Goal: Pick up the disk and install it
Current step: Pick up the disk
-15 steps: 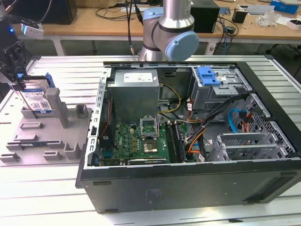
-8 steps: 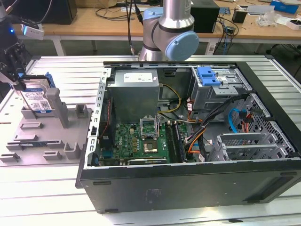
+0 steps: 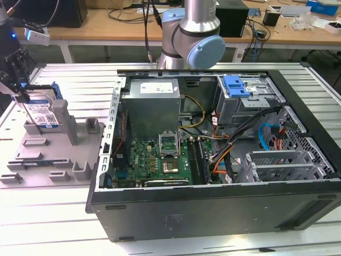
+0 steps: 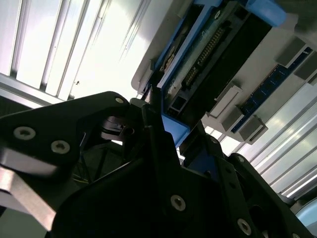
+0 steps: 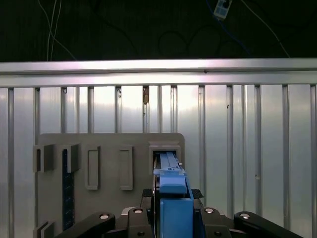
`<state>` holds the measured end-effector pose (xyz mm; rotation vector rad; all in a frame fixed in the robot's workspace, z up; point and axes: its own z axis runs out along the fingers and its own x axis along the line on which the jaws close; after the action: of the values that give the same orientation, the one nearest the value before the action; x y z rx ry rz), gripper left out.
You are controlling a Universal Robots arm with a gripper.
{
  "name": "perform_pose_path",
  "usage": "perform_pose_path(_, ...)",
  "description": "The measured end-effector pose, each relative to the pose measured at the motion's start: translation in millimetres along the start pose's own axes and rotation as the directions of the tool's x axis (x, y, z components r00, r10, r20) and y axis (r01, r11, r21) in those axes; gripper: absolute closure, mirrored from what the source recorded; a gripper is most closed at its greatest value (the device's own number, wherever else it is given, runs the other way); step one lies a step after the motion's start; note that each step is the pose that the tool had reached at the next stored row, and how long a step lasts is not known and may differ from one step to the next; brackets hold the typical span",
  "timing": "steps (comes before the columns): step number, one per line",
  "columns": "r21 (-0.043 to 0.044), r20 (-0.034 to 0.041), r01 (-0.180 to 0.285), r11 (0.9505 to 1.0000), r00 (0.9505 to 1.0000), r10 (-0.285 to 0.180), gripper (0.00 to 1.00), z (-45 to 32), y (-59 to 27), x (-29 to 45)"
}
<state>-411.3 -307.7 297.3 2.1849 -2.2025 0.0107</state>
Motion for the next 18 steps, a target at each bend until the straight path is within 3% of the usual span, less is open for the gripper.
perform_pose_path(18,0.0014,0.0000,0.000,1.0000,1.0000,0.000,0.64,-0.1,1.6,-0.2)
